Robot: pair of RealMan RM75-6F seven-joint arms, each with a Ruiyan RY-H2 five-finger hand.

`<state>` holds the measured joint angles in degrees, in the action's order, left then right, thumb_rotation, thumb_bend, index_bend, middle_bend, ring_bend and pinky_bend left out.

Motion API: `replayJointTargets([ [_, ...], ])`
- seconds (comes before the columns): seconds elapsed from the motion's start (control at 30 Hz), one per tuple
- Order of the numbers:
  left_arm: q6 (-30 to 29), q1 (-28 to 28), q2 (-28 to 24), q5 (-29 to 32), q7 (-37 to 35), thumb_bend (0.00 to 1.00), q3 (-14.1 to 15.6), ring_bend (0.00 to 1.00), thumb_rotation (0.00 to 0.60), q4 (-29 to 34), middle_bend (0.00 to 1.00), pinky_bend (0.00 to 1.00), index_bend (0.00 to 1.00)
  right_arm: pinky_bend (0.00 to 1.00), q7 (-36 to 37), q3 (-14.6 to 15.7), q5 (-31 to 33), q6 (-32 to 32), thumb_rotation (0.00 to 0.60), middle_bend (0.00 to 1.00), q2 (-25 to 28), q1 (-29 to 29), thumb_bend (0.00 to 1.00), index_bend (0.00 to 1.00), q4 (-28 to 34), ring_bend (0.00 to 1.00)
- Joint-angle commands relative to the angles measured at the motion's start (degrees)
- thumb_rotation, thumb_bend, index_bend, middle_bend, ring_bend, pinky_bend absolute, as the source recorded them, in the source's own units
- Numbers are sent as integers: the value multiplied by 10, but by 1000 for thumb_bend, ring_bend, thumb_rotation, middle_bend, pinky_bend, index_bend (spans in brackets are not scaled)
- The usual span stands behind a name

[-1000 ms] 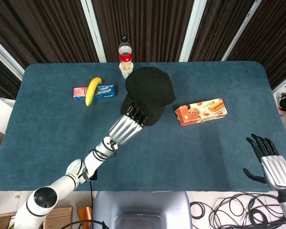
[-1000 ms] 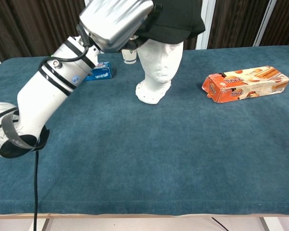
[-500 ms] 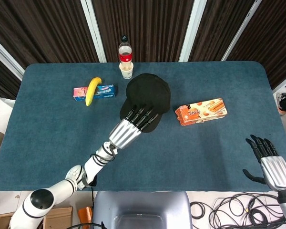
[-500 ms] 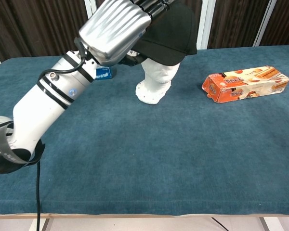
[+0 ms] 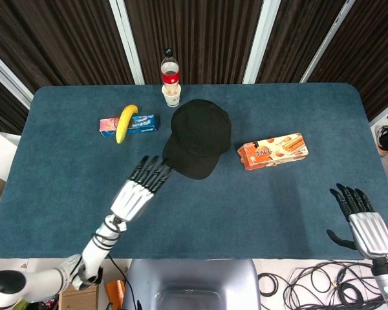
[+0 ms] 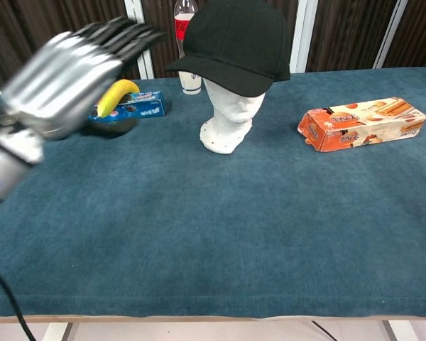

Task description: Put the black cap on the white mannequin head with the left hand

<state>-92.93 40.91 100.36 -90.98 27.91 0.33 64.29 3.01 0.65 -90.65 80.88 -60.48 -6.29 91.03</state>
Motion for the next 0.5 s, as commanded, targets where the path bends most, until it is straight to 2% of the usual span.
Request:
replayJointTargets([
  [0.03, -4, -128, -145, 87, -34, 286, 66, 30, 600, 169, 61, 150, 5, 0, -10, -2, 4, 0, 600, 0, -4, 0, 171, 0, 2, 0],
  [0.1, 2, -169, -201, 122, -99, 288, 85, 12, 600, 215, 26, 127, 1, 0, -20, -5, 8, -1, 600, 0, -8, -1, 171, 0, 4, 0],
  [0.17, -6, -206, -234, 147, -156, 288, 89, 1, 600, 225, 3, 105, 0, 0, -35, -9, 16, -3, 600, 0, -14, -1, 171, 0, 5, 0],
  [0.27, -24, -246, -249, 172, -185, 288, 80, 0, 600, 214, 0, 77, 0, 0, -57, -14, 27, -5, 600, 0, -22, -2, 171, 0, 11, 0],
  [0.33, -27, -256, -261, 171, -177, 287, 77, 0, 600, 216, 0, 64, 0, 0, -71, -16, 32, -6, 600, 0, -27, -3, 170, 0, 13, 0],
  [0.5, -34, -273, -284, 134, -226, 286, 67, 0, 600, 222, 0, 57, 0, 0, -94, -20, 43, -9, 600, 0, -35, -4, 171, 0, 18, 0],
])
